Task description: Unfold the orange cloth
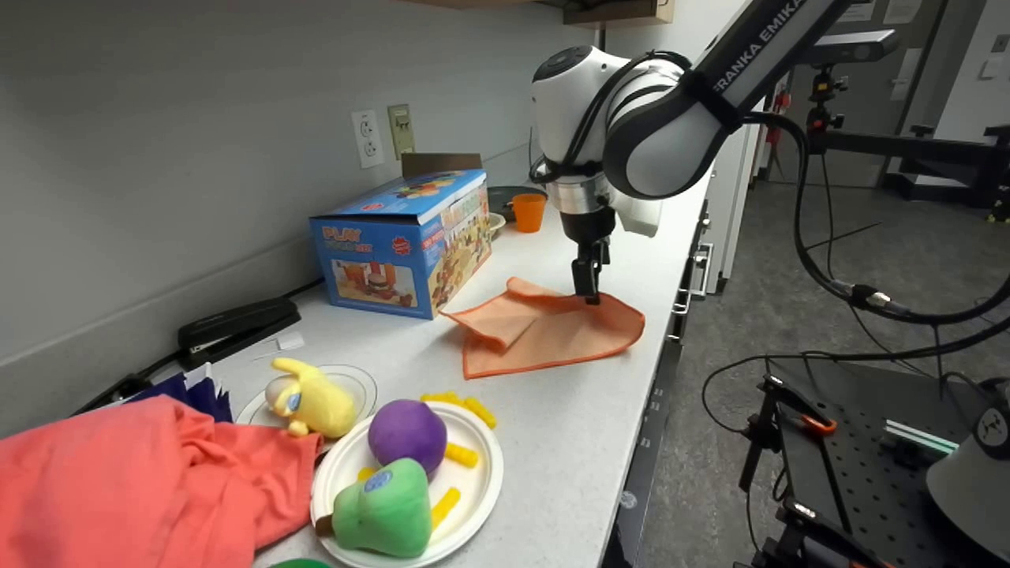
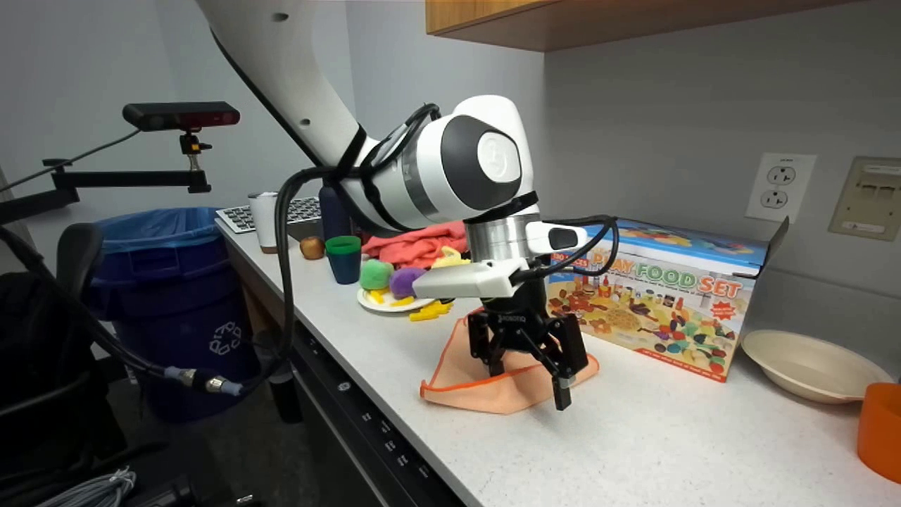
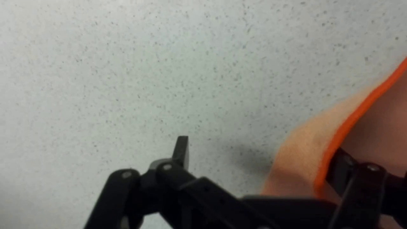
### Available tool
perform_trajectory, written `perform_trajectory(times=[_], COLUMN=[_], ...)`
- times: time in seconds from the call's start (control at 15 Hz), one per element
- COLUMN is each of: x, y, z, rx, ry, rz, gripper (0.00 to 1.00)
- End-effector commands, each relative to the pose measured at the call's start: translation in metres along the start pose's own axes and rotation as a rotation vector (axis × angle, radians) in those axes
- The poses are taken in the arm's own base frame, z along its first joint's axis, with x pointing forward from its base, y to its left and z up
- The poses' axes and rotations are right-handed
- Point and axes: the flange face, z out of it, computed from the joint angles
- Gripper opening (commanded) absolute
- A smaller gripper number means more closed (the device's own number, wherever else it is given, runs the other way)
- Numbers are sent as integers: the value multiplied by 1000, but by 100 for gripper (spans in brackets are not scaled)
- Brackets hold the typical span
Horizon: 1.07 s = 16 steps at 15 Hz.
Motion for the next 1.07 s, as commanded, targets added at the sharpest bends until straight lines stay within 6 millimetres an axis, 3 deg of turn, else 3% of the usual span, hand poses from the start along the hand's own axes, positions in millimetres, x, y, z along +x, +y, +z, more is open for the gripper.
perform_trajectory(times=[0.0,0.4,1.0], x=[-9,-18,-45], y=[19,34,60], z=[-3,7,34], rx=[35,85,119], ry=[29,14,-21], rz=[119,246,440], gripper=[100,100,100])
